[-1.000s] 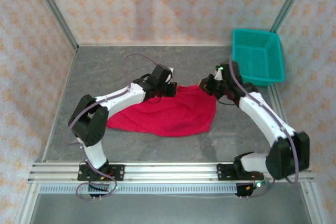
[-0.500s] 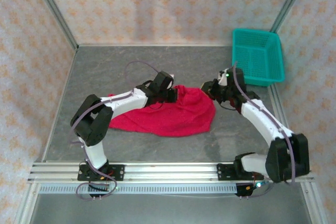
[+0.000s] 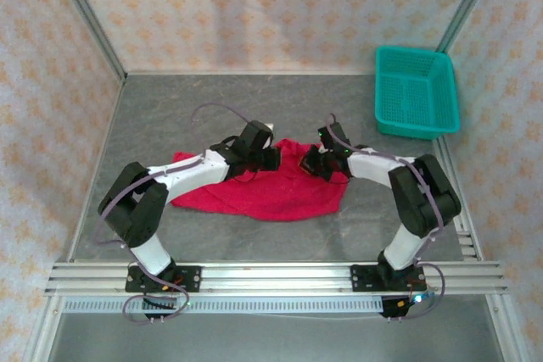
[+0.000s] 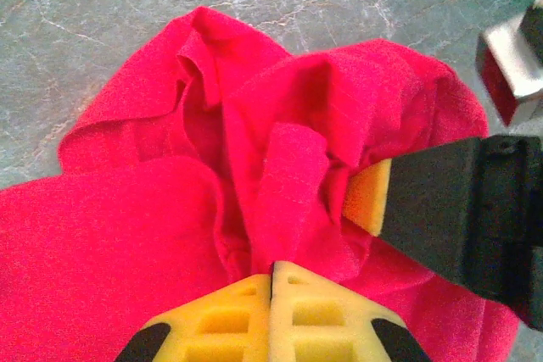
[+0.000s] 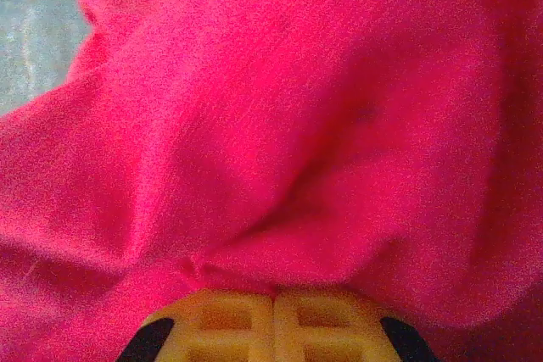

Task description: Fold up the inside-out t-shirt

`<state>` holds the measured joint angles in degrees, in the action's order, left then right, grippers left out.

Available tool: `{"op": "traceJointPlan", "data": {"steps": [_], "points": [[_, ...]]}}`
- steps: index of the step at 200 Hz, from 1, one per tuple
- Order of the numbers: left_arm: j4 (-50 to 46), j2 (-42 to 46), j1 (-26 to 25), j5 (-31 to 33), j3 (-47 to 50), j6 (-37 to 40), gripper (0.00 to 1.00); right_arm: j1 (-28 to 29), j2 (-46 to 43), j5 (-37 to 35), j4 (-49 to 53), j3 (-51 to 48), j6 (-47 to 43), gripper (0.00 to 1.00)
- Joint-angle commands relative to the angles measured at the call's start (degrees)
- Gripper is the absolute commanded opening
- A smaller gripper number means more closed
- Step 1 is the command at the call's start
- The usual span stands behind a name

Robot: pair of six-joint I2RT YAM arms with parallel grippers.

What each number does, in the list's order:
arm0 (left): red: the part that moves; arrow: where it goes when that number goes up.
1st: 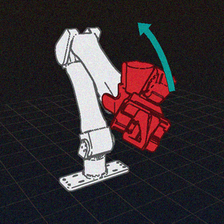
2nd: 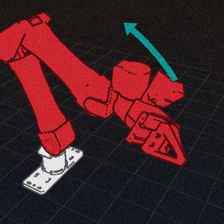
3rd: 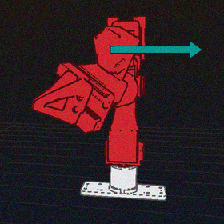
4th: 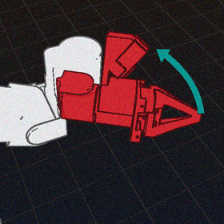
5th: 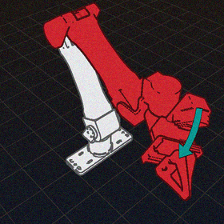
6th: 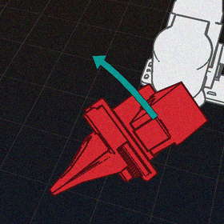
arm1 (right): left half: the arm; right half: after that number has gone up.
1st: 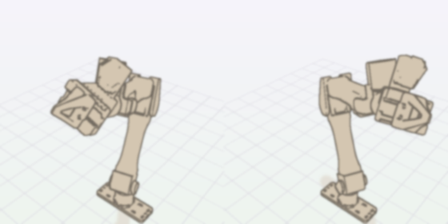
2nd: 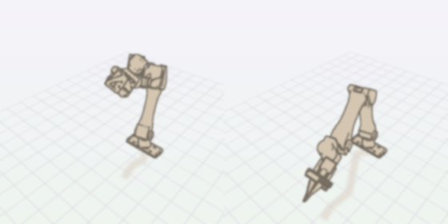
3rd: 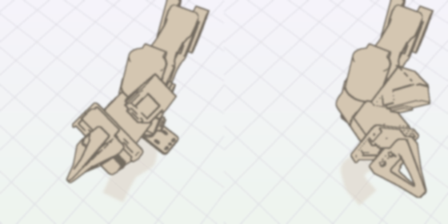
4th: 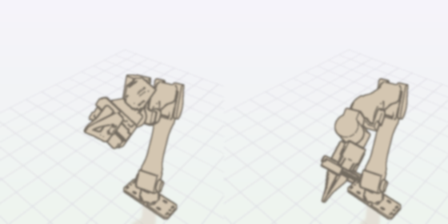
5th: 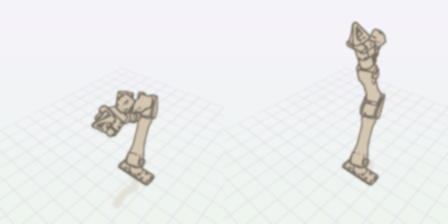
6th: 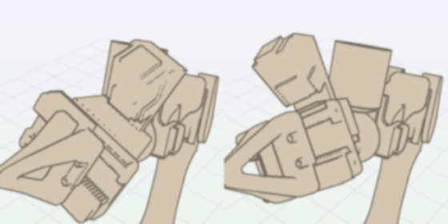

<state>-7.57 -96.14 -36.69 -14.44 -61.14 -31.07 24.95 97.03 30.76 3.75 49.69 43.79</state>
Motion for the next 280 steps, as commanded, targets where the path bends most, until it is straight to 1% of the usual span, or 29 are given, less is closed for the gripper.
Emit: {"op": "traceJointPlan", "data": {"steps": [1,29,53,67,76,82,86,91,102,112,122,141,154,177,188,220,264,280], "points": [[0.3,2.0,0.8,2.8,1.3,-1.1,0.0,0.3,-2.2,-2.1,-3.9,-6.4,3.1,0.0],[1.7,1.2,0.8,2.5,2.2,-1.8,0.0,0.4,-9.0,-2.6,-8.3,-12.9,3.9,0.0],[3.2,0.3,0.8,1.5,2.8,-2.5,0.0,0.6,-14.2,-0.3,-21.0,-18.7,3.5,0.0],[3.4,0.0,0.7,1.3,3.1,-2.7,0.0,0.6,-16.6,0.0,-22.9,-20.1,3.0,0.0],[3.7,0.0,0.7,1.2,3.3,-2.8,0.0,0.7,-18.6,-1.3,-21.6,-20.6,2.4,0.06],[3.9,0.1,0.7,1.2,3.5,-2.9,0.0,0.9,-19.9,-2.5,-19.3,-20.1,1.5,0.15],[4.1,0.2,0.6,1.2,3.7,-2.9,0.0,1.0,-20.9,-3.4,-17.3,-19.5,0.7,0.25],[4.2,0.2,0.5,1.1,3.8,-2.9,0.0,1.4,-21.9,-4.5,-14.5,-18.5,-0.7,0.3],[4.3,0.3,0.2,1.2,4.0,-3.0,0.0,2.1,-23.8,-7.2,-8.7,-15.9,-3.4,0.32],[4.3,0.3,0.1,1.2,4.0,-3.0,0.0,2.5,-24.8,-8.8,-5.0,-13.6,-4.9,0.32],[4.3,0.2,-0.1,1.2,4.0,-2.9,0.0,2.7,-25.3,-9.9,-2.4,-11.6,-5.5,0.3],[4.3,0.1,-0.3,1.1,3.8,-2.9,0.0,3.3,-24.4,-11.0,-0.1,-8.5,-6.0,0.26],[4.5,0.0,-0.4,1.2,3.8,-3.0,0.0,4.2,-22.5,-12.0,1.2,-6.4,-6.6,0.26],[4.4,0.2,-0.7,1.3,3.7,-3.0,0.0,5.8,-16.6,-13.6,4.4,-1.4,-8.5,0.35],[4.3,0.3,-0.8,1.4,3.8,-3.0,0.0,6.2,-14.4,-13.9,4.2,-0.2,-8.9,0.4],[3.6,1.4,-0.9,1.8,3.9,-2.8,0.0,7.5,-11.0,-17.4,2.8,1.4,-10.2,0.45],[2.4,2.3,-0.8,2.4,3.5,-2.1,0.0,7.8,-6.9,-17.8,1.7,2.6,-10.3,0.46],[2.5,2.4,-0.9,2.5,3.5,-2.2,0.0,7.8,-5.6,-17.7,1.3,3.2,-10.0,0.42]]}}
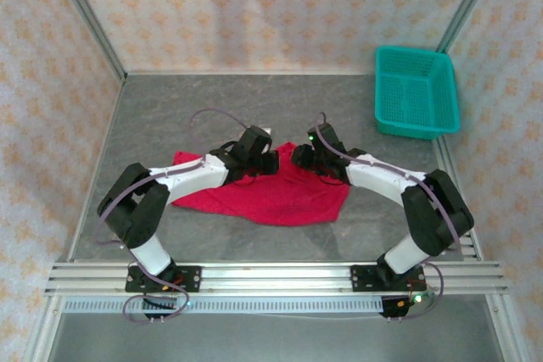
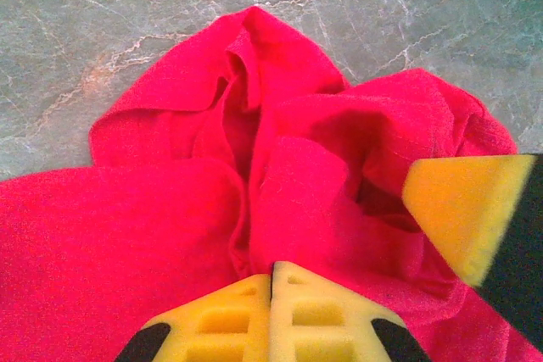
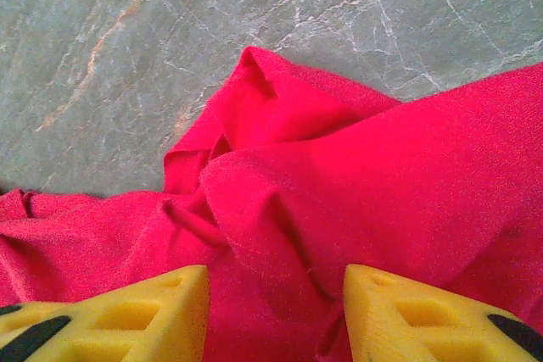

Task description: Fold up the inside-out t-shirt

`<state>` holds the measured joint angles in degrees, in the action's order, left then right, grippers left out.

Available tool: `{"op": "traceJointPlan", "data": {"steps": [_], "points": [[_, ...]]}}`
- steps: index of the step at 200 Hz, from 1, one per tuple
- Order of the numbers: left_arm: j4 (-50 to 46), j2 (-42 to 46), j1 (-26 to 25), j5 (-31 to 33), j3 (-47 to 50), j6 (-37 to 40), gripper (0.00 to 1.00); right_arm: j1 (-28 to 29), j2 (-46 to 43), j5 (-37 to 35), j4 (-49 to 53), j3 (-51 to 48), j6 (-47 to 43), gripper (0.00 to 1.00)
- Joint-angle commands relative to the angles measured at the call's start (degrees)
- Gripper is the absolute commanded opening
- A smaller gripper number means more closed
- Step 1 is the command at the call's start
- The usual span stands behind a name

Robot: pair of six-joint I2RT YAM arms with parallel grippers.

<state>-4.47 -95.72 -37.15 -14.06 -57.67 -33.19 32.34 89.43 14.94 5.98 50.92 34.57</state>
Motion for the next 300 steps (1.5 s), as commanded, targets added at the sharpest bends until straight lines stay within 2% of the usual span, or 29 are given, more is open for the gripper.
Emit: {"op": "traceJointPlan", "data": {"steps": [1,10,17,27,55,79,88,109,126,156,189,199,216,227,242,266,300], "points": [[-0.6,2.0,-0.5,2.1,0.1,-0.1,0.0,0.4,2.1,-1.8,-0.9,2.0,-0.7,0.42],[-0.6,2.0,-0.4,2.1,0.1,-0.2,0.0,0.4,2.6,-1.6,-0.8,2.6,-0.7,0.3],[-0.5,1.9,-0.4,2.1,0.2,-0.2,0.0,0.4,2.8,-1.6,0.0,3.4,-0.6,0.15],[-0.7,1.8,-0.4,2.3,0.1,-0.1,0.0,0.4,2.3,-1.9,2.0,4.7,-0.8,0.0],[-2.1,1.3,-0.1,4.0,-0.4,1.4,0.0,-0.8,-4.2,-2.1,14.0,10.7,-1.7,0.0],[-3.3,0.9,0.9,4.5,-1.8,2.3,0.0,-5.9,-12.1,3.4,24.2,17.2,-1.1,0.0],[-3.6,0.9,0.9,4.9,-2.6,3.4,0.0,-9.5,-14.5,7.6,26.5,19.1,0.2,0.0],[-3.6,1.0,0.9,4.5,-4.3,4.1,0.0,-17.0,-17.8,18.9,25.1,18.9,5.3,0.0],[-2.5,1.4,0.9,3.5,-4.6,3.6,0.0,-19.6,-18.4,23.4,22.8,17.5,7.9,0.0],[-1.2,2.8,0.8,2.1,-4.3,3.3,0.0,-20.3,-15.4,25.2,18.3,13.6,9.8,0.0],[-2.1,3.9,0.7,1.8,-4.3,3.9,0.0,-18.1,-12.1,21.4,20.2,12.1,4.6,0.0],[-2.4,4.2,0.6,2.2,-4.1,3.9,0.0,-15.5,-11.5,18.9,21.4,11.7,2.7,0.1],[-4.3,4.8,0.7,4.1,-4.0,3.9,0.0,-10.4,-10.4,15.4,21.5,10.2,0.6,0.37],[-6.8,5.5,0.8,6.5,-4.4,3.9,0.11,-7.5,-9.8,13.9,20.3,8.6,0.1,0.48],[-12.5,7.3,1.2,11.0,-5.6,4.3,0.31,-3.9,-9.6,9.9,20.6,6.8,-1.1,0.6],[-23.1,11.8,3.0,19.6,-7.0,3.5,0.54,-0.3,-8.6,4.3,21.4,4.8,-3.0,0.67],[-34.1,19.3,10.4,24.2,-4.6,2.9,0.56,3.9,-4.7,-0.8,21.4,6.1,-5.1,0.67]]}}
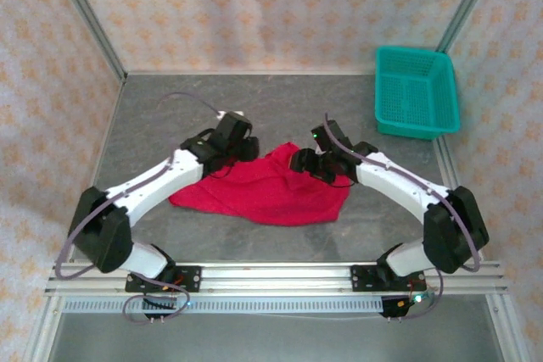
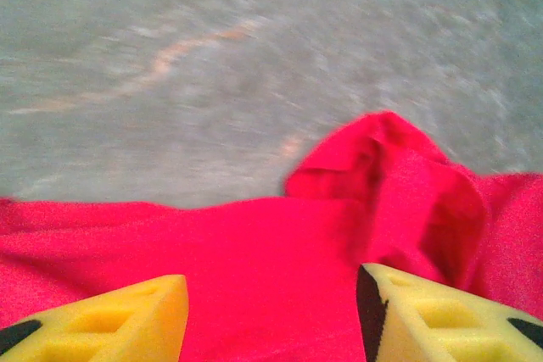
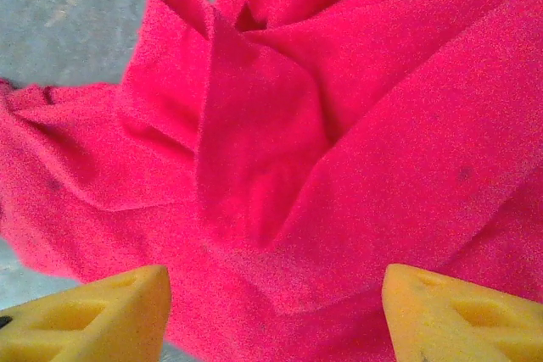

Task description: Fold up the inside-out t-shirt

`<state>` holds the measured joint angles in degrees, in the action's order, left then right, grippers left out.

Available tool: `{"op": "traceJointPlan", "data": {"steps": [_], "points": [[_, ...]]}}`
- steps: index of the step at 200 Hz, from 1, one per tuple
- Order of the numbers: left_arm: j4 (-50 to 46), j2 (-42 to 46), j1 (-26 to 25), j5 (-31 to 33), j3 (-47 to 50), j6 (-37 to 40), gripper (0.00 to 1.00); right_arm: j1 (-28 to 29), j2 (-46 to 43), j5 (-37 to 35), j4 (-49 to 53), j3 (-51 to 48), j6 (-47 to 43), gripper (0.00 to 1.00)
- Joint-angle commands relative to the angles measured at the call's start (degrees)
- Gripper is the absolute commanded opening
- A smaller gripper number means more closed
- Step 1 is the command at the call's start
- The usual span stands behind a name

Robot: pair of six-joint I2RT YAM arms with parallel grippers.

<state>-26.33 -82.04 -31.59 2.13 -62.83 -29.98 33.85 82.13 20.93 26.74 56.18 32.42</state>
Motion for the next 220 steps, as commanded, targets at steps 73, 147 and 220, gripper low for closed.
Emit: {"op": "traceJointPlan", "data": {"steps": [73,147,220], "points": [[-14.3,15.8,24.9,1.0,15.6,-3.4,0.59,5.8,13.2,-8.9,0.5,6.8,-4.3,0.47],[-11.1,7.4,31.5,2.6,21.4,-3.7,0.54,5.4,12.7,-11.9,2.1,7.8,-5.1,0.0],[-7.6,1.6,31.6,6.7,19.4,-2.5,0.35,3.8,12.4,-9.2,1.1,7.4,-4.9,0.0]]}}
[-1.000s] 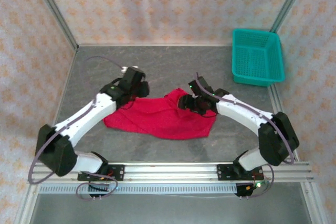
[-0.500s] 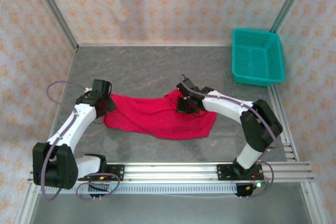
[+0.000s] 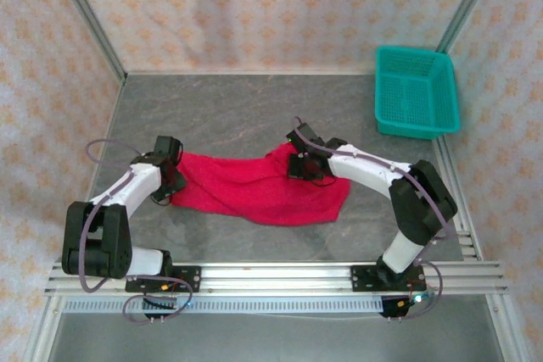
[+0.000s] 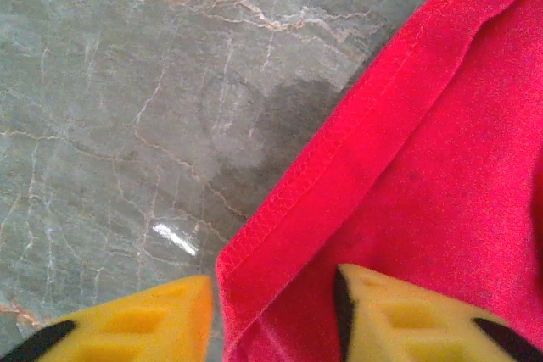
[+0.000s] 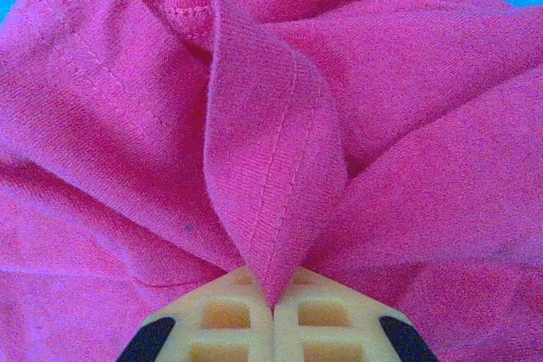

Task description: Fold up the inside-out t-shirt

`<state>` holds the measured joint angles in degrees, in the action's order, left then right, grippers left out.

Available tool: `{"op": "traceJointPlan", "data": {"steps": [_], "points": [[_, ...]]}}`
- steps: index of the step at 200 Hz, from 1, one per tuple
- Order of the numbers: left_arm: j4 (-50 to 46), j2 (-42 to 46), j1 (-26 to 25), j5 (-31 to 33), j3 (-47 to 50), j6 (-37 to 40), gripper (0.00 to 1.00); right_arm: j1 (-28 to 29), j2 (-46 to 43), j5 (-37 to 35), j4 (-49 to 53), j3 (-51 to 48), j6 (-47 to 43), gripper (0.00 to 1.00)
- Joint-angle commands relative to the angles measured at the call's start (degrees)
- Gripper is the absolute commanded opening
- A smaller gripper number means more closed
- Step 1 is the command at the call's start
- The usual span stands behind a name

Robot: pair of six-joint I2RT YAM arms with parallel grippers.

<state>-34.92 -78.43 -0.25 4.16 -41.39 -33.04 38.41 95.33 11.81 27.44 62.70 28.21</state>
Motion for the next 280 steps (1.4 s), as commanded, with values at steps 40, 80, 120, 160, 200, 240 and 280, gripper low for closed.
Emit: {"op": "traceJointPlan", "data": {"steps": [40,80,120,160,200,240,280], "points": [[1.4,-3.5,0.2,8.2,-4.1,2.0,0.0,-2.6,-4.2,1.2,0.2,-0.5,-0.6,0.0],[-3.0,1.2,0.3,7.7,-11.5,2.1,0.0,-7.6,-10.7,0.8,2.5,0.3,-1.6,0.0],[-6.1,9.4,0.3,0.0,-24.4,2.1,0.0,-14.9,-15.8,2.6,7.2,9.6,-4.1,0.0],[-7.6,12.4,0.8,-5.0,-35.0,4.5,0.0,-20.0,-17.8,0.6,15.3,22.9,-7.1,0.0],[-7.5,13.5,3.7,-6.4,-50.0,5.7,0.0,-28.5,-17.3,0.5,21.5,44.6,-8.2,0.0],[-3.6,20.2,3.9,-3.5,-56.7,7.3,0.0,-29.8,-20.4,-0.9,24.1,54.6,-8.5,0.0],[-0.7,28.7,3.9,0.8,-56.6,10.0,0.0,-30.2,-25.7,-1.5,25.1,57.4,-8.2,0.0]]}}
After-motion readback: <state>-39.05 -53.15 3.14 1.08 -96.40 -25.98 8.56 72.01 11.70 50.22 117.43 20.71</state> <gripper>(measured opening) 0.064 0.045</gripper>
